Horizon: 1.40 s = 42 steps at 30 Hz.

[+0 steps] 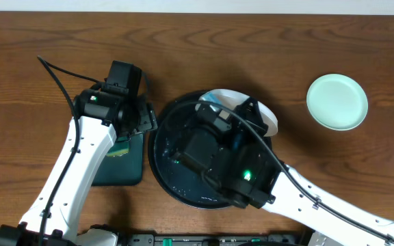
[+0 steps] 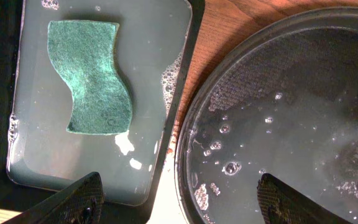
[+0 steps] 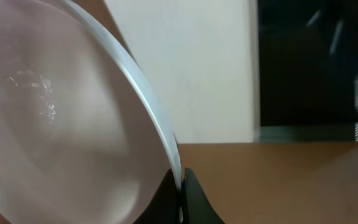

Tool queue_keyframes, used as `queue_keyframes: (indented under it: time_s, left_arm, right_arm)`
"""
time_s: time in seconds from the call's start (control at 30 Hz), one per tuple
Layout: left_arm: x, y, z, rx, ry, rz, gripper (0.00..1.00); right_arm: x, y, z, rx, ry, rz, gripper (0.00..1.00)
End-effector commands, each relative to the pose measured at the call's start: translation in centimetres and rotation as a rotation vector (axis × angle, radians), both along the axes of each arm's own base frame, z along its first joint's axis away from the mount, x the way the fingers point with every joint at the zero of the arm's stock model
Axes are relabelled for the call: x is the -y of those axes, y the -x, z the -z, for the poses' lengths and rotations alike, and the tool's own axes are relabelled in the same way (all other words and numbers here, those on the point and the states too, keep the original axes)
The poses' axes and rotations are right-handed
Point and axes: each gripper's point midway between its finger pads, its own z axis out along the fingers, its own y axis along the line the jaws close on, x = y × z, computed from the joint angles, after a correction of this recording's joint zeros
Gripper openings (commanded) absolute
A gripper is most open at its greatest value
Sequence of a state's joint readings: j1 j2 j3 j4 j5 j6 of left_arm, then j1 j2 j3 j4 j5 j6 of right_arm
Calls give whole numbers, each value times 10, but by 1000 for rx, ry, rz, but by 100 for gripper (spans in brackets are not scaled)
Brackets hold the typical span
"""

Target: Clean dirty plates on tray and stack at the side

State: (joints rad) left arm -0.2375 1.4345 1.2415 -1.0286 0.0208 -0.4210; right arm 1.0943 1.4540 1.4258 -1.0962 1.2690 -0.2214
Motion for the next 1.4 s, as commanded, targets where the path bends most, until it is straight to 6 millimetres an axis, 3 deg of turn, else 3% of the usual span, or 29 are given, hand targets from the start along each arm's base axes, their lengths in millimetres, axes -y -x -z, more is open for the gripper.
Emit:
queue_keyframes:
  time_s: [0.0,0.9,0.97,1.07,1.2,1.3,1.37]
  left_arm:
    - [0,0,-1,0,-8,10,80]
    - [0,1,0,-3,-9,10,80]
    - [0,0,0,-3,-8,10,80]
    - [0,0,0,-3,-8,10,80]
    - [-1,2,0,-8,-10,10,80]
    - [-1,3,0,-14,-11,10,80]
    - [-1,5,1,-21,-13,10,80]
  right_arm:
    - [-1,2,-21,78,76,10,1]
    - [-3,2,-21,70,79,0,1]
    - [-13,2,-7,6,13,-42,1]
    - [-32,4,28,-173,-174,-112,1]
    - [-52,2,76,-421,-583,-76,1]
    - [-35,-13,102,-483,-820,98,1]
    - [-9,-25,116,-477,-920,245,1]
